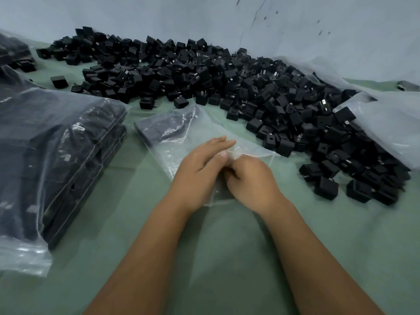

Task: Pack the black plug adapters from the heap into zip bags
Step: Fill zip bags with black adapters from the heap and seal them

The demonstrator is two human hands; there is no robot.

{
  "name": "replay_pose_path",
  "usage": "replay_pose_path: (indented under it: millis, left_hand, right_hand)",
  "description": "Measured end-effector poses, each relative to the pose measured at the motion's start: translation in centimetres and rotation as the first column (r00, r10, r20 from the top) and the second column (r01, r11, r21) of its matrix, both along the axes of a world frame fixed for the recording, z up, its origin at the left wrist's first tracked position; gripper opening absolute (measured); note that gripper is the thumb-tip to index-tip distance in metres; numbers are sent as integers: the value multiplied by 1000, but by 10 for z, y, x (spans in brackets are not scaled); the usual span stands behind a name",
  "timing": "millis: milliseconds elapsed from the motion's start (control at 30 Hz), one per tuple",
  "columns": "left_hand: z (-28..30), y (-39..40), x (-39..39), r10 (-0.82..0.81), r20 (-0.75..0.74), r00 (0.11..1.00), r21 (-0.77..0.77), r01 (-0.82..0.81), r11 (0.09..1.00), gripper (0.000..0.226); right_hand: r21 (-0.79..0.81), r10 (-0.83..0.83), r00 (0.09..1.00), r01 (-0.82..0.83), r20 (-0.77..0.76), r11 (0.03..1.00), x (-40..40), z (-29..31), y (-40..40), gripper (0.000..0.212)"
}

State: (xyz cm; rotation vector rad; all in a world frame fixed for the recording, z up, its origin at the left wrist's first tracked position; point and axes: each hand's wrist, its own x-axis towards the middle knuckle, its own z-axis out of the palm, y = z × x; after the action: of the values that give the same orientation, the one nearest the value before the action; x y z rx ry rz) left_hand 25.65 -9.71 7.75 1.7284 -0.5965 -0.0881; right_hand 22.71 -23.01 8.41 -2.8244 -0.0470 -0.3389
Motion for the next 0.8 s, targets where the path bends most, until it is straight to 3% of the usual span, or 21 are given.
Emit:
replay_pose_path:
  millis: [67,167,233,267,367,467,600,633,700,767,800]
  left_hand:
    - [-3,2,1,-30,-91,995,23,32,999,23]
    - [-7,6,2,-43,-160,986,82,57,995,24]
    - [-7,7,2,-41,-169,985,104,59,993,23]
    - [-7,7,2,-37,-169,985,111,56,992,22]
    - [-7,7,1,-22,-191,981,92,40,995,20]
    - [-9,8,3,-23,-188,982,94,42,995,26]
    - [-9,7,4,-15,-179,984,103,34,994,29]
    - [-10,7,4,-11,-174,985,108,31,994,30]
    - [-11,7,5,-2,-160,987,126,22,992,31]
    - [-12,7,6,2,-153,988,132,19,991,32]
    - [-13,7,7,2,-160,987,124,18,992,32]
  right_hand:
    - [56,-39,961,25,273,998,-20,-2,-7,18]
    - [257,-255,791,128,556,958,-28,2,-20,17]
    - [333,-487,713,360,504,871,-32,2,-37,22]
    - [289,-582,697,505,419,813,-35,0,-46,29]
    - [-17,-721,675,732,153,681,-42,-7,-66,40]
    - [-173,-695,708,705,125,688,-41,-11,-66,35]
    - [-148,-669,724,689,165,709,-38,-13,-60,33]
    - [-69,-662,722,685,199,726,-39,-13,-60,35]
    - [265,-647,704,591,292,762,-39,-8,-58,39]
    - [515,-548,709,298,444,804,-39,1,-49,41]
    - [503,-459,704,165,543,848,-40,3,-42,41]
